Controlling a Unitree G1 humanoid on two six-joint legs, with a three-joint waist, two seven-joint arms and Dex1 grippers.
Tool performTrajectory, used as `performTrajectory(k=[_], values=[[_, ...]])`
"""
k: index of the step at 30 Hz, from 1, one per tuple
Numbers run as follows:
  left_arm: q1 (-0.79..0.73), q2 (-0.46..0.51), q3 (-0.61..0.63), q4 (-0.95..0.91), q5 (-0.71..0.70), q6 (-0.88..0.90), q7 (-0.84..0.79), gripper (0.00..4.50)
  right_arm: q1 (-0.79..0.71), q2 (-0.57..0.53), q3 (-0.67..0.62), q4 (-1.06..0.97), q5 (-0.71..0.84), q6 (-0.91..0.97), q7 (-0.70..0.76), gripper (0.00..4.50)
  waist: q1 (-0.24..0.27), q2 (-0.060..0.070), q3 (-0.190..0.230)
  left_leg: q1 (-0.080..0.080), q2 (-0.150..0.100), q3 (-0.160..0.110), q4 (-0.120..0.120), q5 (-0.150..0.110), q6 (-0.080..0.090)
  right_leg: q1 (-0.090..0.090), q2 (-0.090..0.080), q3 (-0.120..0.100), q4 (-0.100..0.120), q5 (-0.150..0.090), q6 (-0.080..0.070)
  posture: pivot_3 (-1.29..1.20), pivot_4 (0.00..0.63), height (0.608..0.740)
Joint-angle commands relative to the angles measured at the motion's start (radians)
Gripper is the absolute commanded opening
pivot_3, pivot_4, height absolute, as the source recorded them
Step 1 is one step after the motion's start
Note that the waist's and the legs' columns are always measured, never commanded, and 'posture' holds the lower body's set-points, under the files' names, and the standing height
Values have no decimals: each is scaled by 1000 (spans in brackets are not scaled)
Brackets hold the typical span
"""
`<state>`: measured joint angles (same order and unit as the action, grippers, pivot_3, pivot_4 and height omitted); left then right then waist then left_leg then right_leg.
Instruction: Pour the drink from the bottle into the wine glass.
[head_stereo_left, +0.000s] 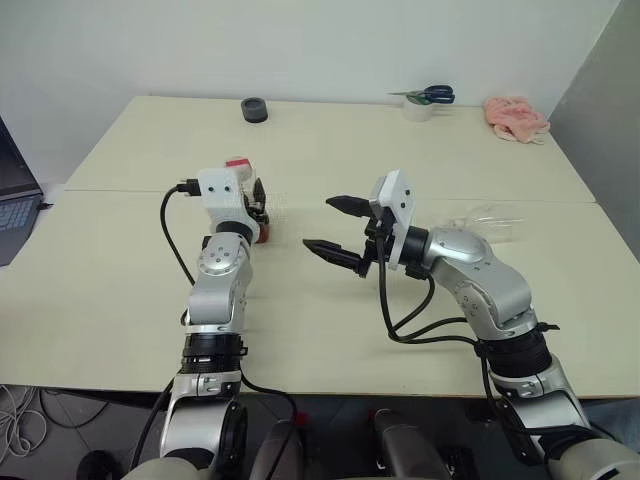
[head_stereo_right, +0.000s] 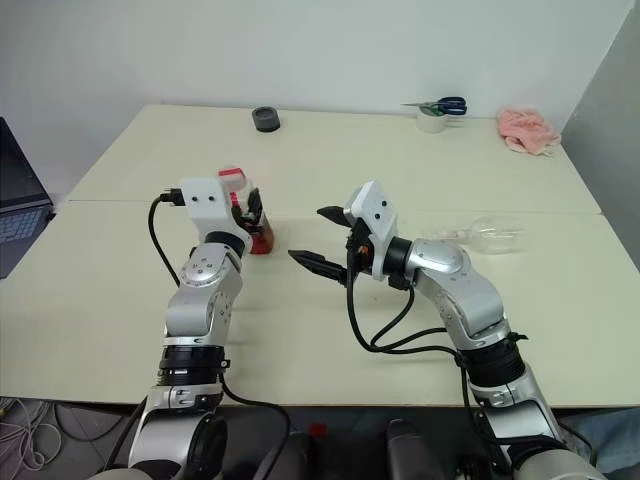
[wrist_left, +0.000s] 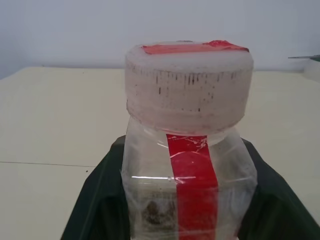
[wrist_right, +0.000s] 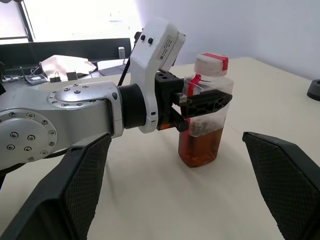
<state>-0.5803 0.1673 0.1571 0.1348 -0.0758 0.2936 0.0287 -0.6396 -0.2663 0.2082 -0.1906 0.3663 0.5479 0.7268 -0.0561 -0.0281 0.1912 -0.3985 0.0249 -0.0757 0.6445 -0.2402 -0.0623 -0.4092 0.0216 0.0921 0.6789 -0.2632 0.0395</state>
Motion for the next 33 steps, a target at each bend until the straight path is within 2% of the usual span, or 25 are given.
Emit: performTrajectory(k=[1, 7, 10, 13, 18, 26, 33], values=[[-15, 18, -6, -24, 17, -37, -6, 1901, -4, 0, -13, -31, 8, -9, -2, 4500, 0, 0, 0, 0, 0, 0, 0, 0, 0, 0, 0, 0, 0, 0, 0, 0, 150, 740], [-11, 36, -1, -49, 16, -36, -17, 1901, -44, 5, -23, -6, -23, -33, -33, 4500, 0, 0, 0, 0, 0, 0, 0, 0, 0, -1, 0, 0, 0, 0, 0, 0, 150, 740], [1, 62, -21, -181, -74, 38, -147, 1901, -202, 23, -81, 54, -50, 140, -182, 4500, -2, 1, 2, -1, 0, 1, 0, 0, 0, -3, 0, 1, 1, 1, -1, 0, 150, 740], [43, 98, -33, -312, -133, 114, -235, 1901, -255, -19, -70, 51, -52, 176, -156, 4500, 1, 0, 1, -4, 1, 0, -1, 1, -2, -6, 0, 0, 2, 2, -4, 0, 150, 740], [138, 174, -56, -437, -208, 201, -359, 1898, -300, 19, -109, 29, 38, 255, -148, 4500, -2, 0, 1, -3, 1, 0, -4, 1, -2, -6, 0, -1, 1, 2, -5, 0, 150, 740], [159, 147, -111, -440, -183, 196, -351, 1898, -290, 121, -86, 34, 54, 262, -177, 4500, -1, 0, 1, -4, 1, 0, -3, 1, -2, -6, 0, -1, 1, 2, -5, 0, 150, 740], [157, 126, -152, -471, -179, 197, -350, 1898, -277, 150, -57, 55, 39, 277, -207, 4500, -1, 1, 1, -4, 1, 0, -3, 1, -2, -6, 0, -1, 1, 2, -5, 0, 150, 740]])
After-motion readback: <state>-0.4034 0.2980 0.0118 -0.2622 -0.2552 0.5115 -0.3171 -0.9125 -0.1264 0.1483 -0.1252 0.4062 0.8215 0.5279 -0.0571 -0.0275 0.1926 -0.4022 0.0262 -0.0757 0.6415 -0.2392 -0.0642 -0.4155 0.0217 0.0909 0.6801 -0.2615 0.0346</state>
